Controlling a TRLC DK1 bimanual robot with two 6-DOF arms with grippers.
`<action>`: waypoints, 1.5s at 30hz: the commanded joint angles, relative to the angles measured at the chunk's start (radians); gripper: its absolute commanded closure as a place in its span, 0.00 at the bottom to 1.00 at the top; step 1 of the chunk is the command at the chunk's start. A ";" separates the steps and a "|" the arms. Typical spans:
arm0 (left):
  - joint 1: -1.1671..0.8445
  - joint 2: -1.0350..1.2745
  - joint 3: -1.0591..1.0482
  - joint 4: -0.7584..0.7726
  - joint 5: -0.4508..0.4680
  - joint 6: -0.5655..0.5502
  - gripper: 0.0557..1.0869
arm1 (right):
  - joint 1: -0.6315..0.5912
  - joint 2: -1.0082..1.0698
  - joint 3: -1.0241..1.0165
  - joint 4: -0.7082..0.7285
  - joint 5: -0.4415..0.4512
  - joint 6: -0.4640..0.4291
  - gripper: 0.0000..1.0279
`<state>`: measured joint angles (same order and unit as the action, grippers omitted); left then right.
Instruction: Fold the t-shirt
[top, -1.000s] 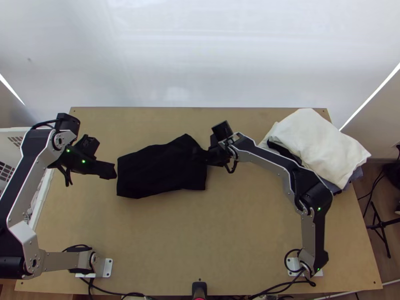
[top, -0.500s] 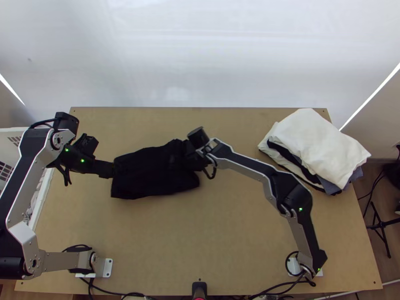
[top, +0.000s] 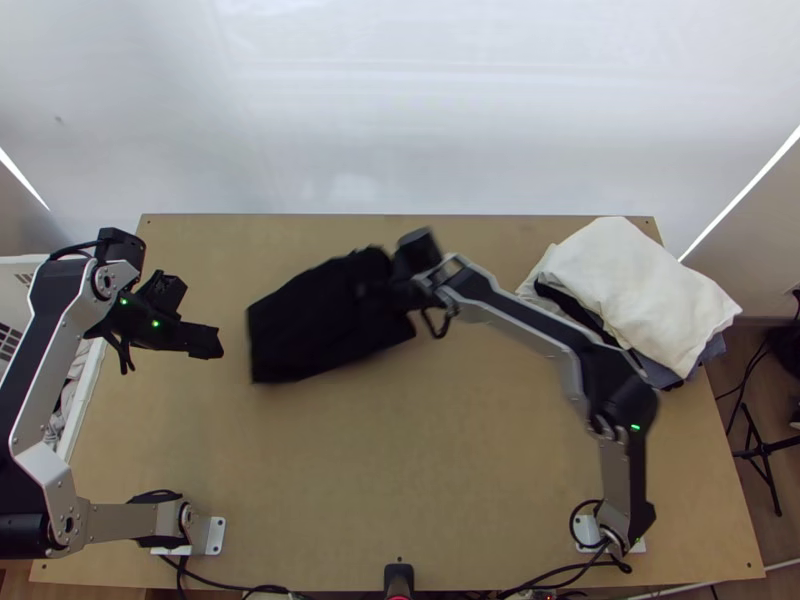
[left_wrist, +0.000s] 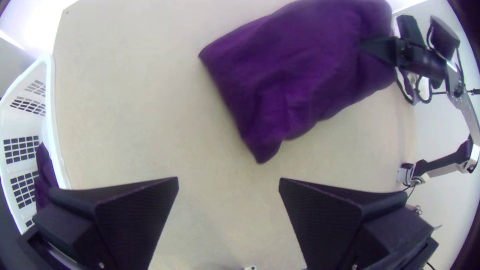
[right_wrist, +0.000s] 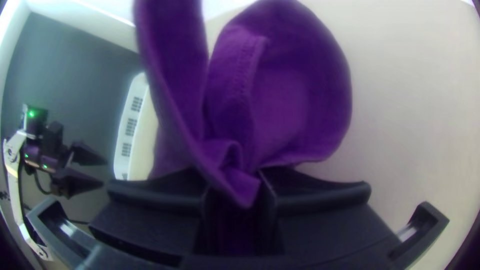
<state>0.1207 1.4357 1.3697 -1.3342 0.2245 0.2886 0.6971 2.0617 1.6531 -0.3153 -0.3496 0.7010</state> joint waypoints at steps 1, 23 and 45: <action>0.008 0.008 -0.003 0.007 0.001 0.004 0.05 | -0.100 -0.190 -0.030 -0.005 0.009 0.058 0.97; -0.019 0.020 0.051 -0.002 0.001 -0.006 0.05 | -0.541 -0.368 0.243 -0.231 -0.046 0.064 0.97; -0.029 0.011 0.123 -0.057 0.003 -0.006 0.05 | -0.877 -0.523 0.140 -0.439 -0.117 -0.070 0.97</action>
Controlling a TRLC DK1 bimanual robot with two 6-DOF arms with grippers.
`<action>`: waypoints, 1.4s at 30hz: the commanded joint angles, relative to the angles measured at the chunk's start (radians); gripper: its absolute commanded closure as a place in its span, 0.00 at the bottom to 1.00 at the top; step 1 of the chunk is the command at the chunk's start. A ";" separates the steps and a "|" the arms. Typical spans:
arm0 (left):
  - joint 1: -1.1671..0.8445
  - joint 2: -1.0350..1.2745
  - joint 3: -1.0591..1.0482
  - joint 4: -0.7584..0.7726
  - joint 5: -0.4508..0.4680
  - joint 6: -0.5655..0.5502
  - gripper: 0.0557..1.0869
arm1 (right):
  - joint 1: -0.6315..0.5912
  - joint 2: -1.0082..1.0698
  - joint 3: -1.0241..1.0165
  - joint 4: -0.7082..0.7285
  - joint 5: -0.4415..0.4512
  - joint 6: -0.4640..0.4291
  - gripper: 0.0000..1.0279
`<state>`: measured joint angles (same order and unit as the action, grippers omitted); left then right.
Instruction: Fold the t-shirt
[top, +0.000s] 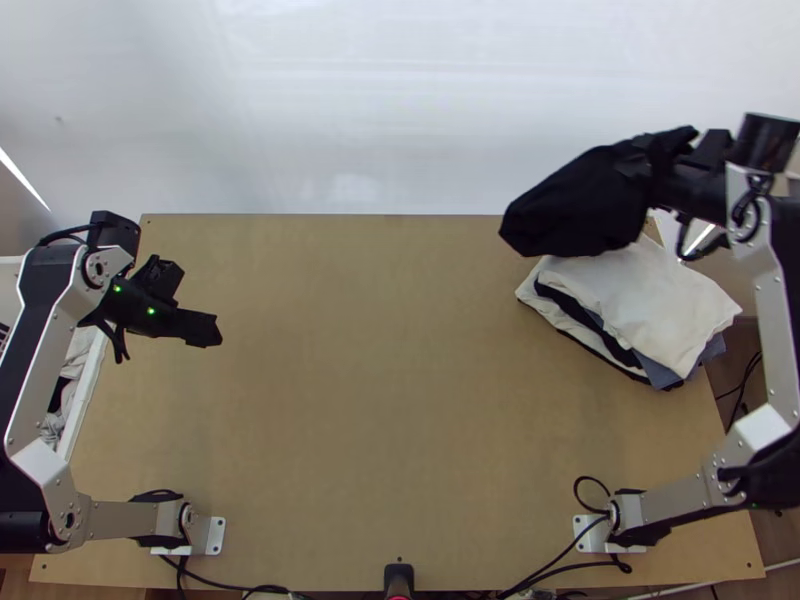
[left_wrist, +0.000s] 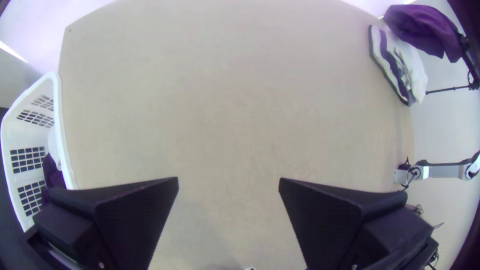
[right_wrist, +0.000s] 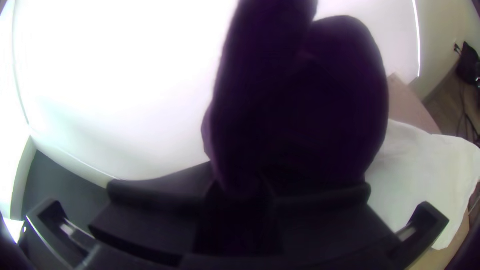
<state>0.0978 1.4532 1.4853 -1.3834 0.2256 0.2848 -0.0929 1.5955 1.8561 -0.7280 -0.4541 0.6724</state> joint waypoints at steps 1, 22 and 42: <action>-0.009 -0.008 0.006 -0.008 0.003 -0.003 0.05 | -0.100 -0.058 -0.071 -0.034 -0.017 -0.051 0.97; 0.003 -0.083 -0.022 -0.029 0.000 -0.006 0.05 | -0.265 -0.075 -0.202 -0.047 -0.044 -0.126 0.97; 0.010 -0.076 0.003 -0.034 0.000 0.004 0.05 | -0.449 -0.069 -0.512 0.090 0.106 -0.297 0.66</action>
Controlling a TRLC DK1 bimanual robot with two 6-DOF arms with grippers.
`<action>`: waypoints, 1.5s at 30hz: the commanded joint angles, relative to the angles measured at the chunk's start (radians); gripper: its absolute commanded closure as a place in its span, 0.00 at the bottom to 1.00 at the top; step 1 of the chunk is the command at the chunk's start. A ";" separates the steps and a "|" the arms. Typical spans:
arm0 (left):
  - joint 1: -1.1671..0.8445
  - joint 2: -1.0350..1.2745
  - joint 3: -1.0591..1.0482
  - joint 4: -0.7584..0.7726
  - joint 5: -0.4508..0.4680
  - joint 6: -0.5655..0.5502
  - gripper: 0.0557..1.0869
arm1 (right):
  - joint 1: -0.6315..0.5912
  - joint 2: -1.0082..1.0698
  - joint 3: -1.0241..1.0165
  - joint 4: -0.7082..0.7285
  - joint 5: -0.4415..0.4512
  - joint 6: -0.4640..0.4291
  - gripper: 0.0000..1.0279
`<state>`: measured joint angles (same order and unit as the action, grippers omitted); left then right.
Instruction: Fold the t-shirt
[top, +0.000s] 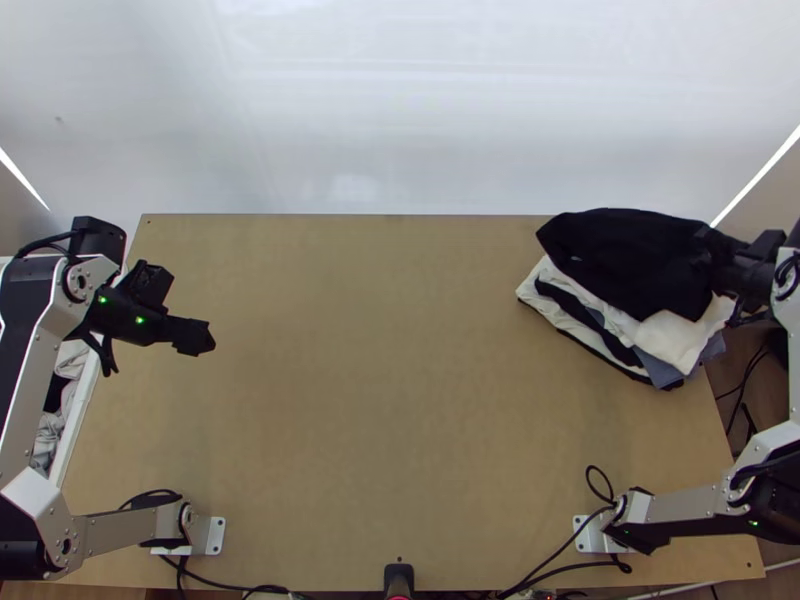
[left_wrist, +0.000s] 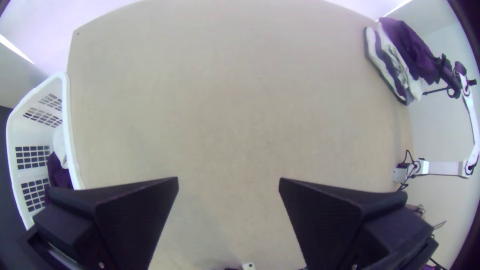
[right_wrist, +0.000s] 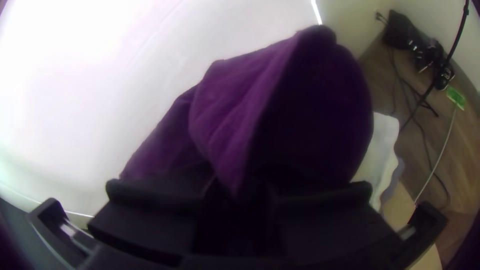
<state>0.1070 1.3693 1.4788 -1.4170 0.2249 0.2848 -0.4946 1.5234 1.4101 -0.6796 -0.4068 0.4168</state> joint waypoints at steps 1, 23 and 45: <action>0.000 0.010 0.011 0.000 0.001 0.004 0.05 | -0.053 0.003 -0.068 0.041 0.072 -0.046 0.56; 0.008 0.042 0.043 0.000 -0.002 0.014 0.05 | 0.068 -0.397 -0.300 0.707 0.536 -0.325 0.03; 0.011 0.043 0.115 -0.056 -0.084 0.004 0.05 | 0.289 0.093 -0.855 1.540 0.534 -0.421 0.04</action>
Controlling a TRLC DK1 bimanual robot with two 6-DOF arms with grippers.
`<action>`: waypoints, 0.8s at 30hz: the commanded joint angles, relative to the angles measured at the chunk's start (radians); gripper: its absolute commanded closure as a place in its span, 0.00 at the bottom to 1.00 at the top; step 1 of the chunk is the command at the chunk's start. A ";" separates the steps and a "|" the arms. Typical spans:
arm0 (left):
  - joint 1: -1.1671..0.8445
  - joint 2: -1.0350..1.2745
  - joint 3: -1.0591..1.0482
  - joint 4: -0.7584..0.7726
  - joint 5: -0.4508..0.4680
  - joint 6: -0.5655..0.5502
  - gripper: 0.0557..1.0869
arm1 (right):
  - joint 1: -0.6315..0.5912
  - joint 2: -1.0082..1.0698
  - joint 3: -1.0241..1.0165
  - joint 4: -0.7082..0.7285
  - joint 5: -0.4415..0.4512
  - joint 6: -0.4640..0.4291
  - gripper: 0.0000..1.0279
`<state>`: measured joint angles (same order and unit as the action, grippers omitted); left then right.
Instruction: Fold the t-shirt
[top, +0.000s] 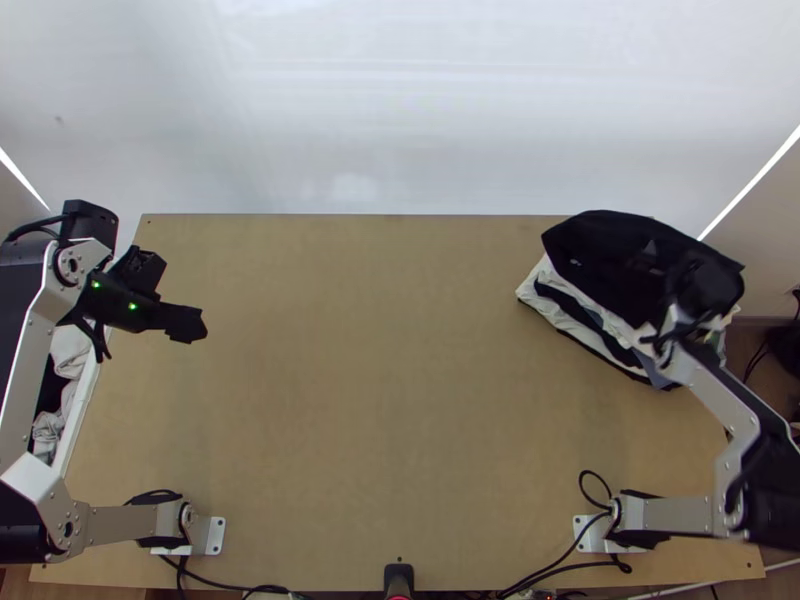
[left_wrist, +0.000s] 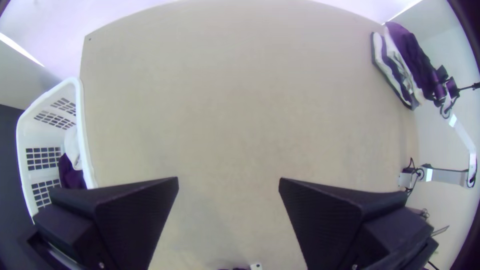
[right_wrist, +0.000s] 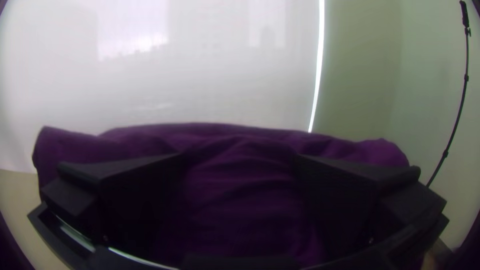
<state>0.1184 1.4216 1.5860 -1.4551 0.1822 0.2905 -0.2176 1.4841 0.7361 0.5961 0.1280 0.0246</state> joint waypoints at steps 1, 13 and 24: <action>0.000 -0.009 0.008 -0.021 -0.046 -0.002 0.05 | 0.015 0.145 -0.201 0.301 -0.001 -0.031 0.04; -0.052 -0.015 0.025 -0.034 -0.067 -0.077 0.05 | 0.012 0.159 -0.248 0.390 0.001 -0.041 0.05; -0.049 -0.033 0.014 -0.028 -0.058 -0.113 0.05 | 0.055 -0.268 -0.060 0.321 0.005 -0.161 0.05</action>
<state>0.0669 1.3979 1.6062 -1.4876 0.1184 0.1947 -0.2127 1.4025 0.5682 0.9348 0.1280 -0.0799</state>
